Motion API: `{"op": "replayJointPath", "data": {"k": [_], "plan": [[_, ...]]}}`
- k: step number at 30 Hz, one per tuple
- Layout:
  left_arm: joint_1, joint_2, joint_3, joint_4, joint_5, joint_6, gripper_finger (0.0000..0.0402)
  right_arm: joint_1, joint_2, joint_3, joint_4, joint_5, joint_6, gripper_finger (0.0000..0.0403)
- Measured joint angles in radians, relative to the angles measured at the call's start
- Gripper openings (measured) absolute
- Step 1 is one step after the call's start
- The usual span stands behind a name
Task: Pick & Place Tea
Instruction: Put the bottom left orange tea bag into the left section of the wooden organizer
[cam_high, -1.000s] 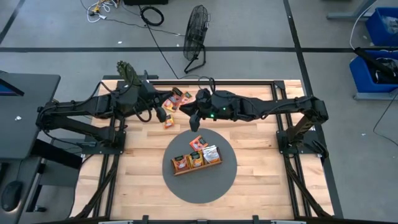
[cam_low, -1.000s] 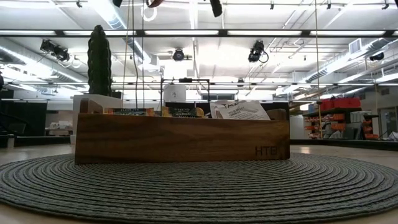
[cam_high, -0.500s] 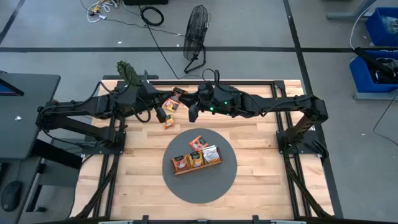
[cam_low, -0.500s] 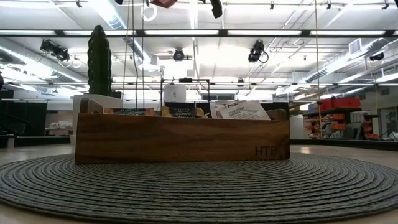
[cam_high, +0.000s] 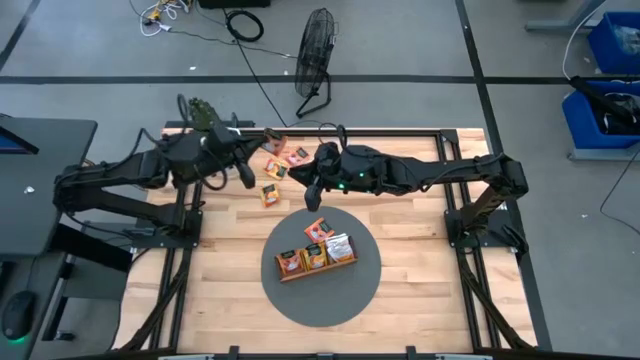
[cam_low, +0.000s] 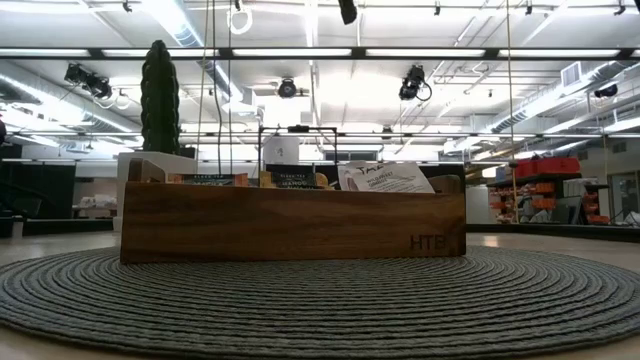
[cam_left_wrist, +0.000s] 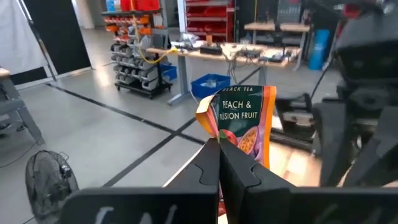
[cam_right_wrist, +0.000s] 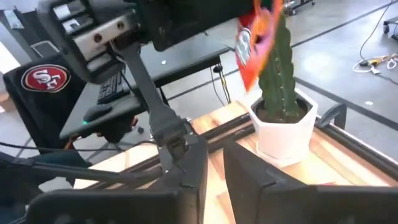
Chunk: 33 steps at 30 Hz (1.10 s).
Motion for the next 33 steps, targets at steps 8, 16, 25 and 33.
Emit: {"op": "replayJointPath", "data": {"k": [8,16,25,33], "plan": [[-0.004,-0.006,0.000,-0.001,0.038,-0.048,0.0001,-0.018,0.000,0.000,0.069,0.025,-0.036,0.0129],[-0.004,0.027,-0.001,0.033,0.083,-0.049,0.0001,-0.041,0.000,0.000,0.085,0.021,-0.002,0.0203],[-0.003,0.052,-0.001,0.038,0.094,-0.049,0.0002,-0.067,0.000,0.000,0.116,-0.001,0.006,0.0123],[-0.003,0.050,-0.001,0.042,0.126,-0.053,0.0002,-0.066,0.000,0.000,0.132,-0.015,-0.034,0.0007]]}}
